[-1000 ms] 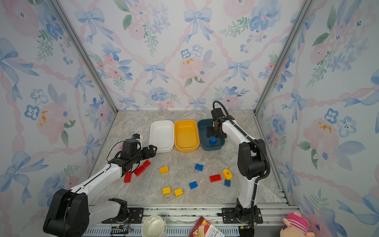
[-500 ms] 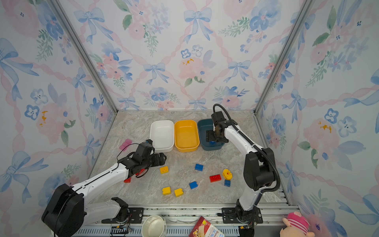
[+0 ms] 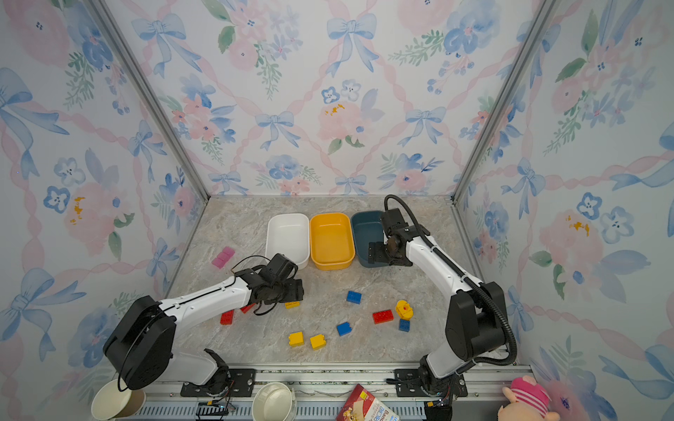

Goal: Sort the legos into containers by color
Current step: 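Lift the right gripper from the teal bin while the left moves over a yellow brick, then close the left gripper on the yellow 2x2 brick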

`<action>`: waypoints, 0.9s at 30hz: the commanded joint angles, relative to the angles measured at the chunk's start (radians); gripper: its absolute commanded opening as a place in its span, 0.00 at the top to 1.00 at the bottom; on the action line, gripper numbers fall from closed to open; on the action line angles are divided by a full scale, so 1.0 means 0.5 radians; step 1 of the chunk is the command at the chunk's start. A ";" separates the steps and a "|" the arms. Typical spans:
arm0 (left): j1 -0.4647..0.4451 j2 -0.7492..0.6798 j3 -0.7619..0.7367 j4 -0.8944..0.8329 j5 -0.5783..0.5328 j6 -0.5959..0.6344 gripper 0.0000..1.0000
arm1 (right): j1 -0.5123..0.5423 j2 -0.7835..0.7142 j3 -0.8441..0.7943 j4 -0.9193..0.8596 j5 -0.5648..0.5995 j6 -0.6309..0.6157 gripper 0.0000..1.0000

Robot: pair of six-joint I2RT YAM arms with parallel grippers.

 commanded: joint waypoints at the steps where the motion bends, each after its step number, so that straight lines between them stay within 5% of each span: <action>1: -0.028 0.054 0.055 -0.079 -0.034 -0.037 0.14 | 0.023 -0.084 -0.034 -0.022 -0.011 0.040 0.02; 18: -0.059 0.272 0.114 -0.079 -0.024 -0.048 0.18 | 0.022 -0.118 -0.048 -0.013 -0.022 0.045 0.03; 27: -0.074 0.310 0.118 -0.080 -0.006 -0.044 0.34 | 0.007 -0.155 -0.073 -0.026 -0.010 0.028 0.03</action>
